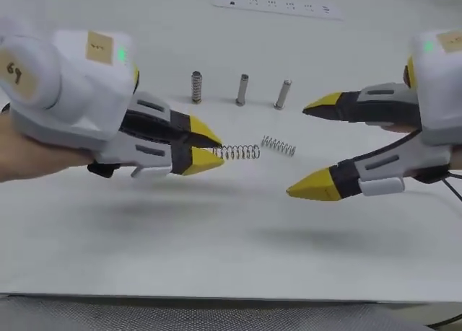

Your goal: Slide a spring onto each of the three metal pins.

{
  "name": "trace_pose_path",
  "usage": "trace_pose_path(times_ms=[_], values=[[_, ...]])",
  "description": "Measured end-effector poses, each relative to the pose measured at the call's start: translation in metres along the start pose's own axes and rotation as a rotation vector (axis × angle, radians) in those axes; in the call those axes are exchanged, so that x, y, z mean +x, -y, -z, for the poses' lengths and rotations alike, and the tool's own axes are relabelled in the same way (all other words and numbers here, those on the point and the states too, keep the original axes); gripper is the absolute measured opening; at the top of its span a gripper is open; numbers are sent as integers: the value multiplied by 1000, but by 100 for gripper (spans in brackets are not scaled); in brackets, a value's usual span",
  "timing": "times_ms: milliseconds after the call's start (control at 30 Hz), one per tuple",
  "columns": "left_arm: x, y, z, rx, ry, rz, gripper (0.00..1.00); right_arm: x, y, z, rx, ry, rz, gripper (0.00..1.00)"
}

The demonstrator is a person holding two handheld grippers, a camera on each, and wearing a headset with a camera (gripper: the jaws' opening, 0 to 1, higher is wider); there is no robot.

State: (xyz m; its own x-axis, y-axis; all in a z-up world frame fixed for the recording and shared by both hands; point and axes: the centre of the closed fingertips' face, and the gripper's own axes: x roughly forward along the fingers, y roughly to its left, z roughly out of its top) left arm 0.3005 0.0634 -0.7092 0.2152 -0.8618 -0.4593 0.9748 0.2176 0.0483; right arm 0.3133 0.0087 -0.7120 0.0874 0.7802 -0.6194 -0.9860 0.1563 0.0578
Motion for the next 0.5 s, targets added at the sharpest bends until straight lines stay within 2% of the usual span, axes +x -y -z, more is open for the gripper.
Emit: trace_pose_path(times_ms=[267,500], values=[[-2,4,-1,6,1,4,1,11,-11,-7,-32,-2,-72,53],[-2,8,1,22,-12,13,1,20,-20,-9,-81,-28,-120,40]])
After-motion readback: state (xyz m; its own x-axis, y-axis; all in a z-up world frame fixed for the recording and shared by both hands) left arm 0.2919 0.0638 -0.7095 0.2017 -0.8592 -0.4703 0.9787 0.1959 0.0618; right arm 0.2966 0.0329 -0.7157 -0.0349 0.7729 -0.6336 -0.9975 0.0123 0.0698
